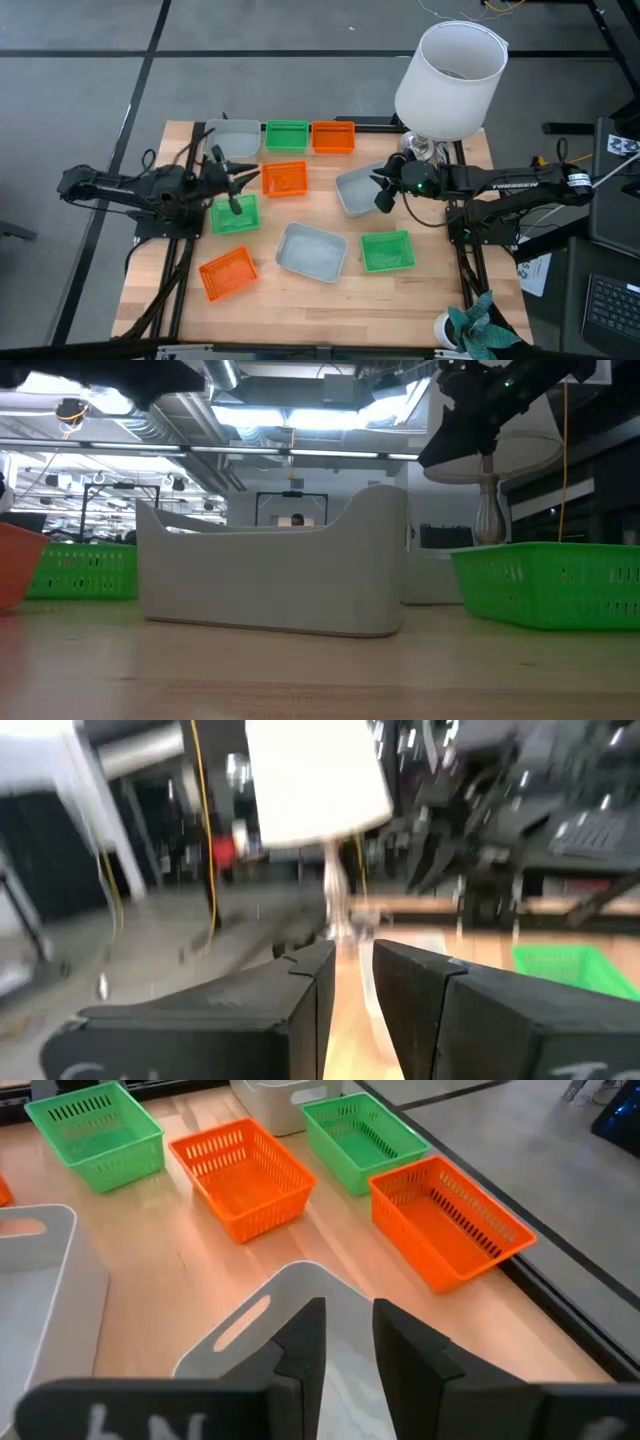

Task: Stack baskets by color
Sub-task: Stack the middle orange bin into the top orange bin

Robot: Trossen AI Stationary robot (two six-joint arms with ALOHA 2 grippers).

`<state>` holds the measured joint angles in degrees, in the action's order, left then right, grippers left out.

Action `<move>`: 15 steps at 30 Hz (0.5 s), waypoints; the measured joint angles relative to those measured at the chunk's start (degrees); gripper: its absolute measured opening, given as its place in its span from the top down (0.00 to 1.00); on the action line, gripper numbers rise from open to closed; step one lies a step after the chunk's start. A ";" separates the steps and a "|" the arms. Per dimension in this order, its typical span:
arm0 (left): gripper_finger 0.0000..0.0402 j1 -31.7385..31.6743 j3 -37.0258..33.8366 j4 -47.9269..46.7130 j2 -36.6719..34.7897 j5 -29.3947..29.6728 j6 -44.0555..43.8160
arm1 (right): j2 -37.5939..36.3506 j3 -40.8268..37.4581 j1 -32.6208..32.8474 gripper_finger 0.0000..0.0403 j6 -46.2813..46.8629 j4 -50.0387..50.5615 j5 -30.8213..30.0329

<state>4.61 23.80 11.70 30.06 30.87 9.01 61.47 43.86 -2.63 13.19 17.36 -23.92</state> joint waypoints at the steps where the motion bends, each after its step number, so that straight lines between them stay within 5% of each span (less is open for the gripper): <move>1: 0.84 -0.78 2.25 -2.88 2.04 -0.17 -1.59 | 0.00 0.00 0.00 0.78 -0.02 0.00 0.00; 5: 0.84 -4.54 10.26 -10.87 11.64 -4.30 -4.00 | -0.26 0.00 -0.11 0.78 -1.43 -0.04 -0.04; 11: 0.84 -11.99 19.83 -23.51 24.92 -18.94 -4.49 | -0.24 0.00 -0.09 0.78 -1.70 -0.03 -0.02; 15: 0.84 -15.93 24.27 -31.86 33.08 -20.98 -5.50 | -0.24 -0.01 -0.09 0.78 -1.68 -0.25 -0.02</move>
<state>-11.32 48.07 -20.16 63.14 9.90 3.51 61.23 43.85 -2.72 11.51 17.11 -23.94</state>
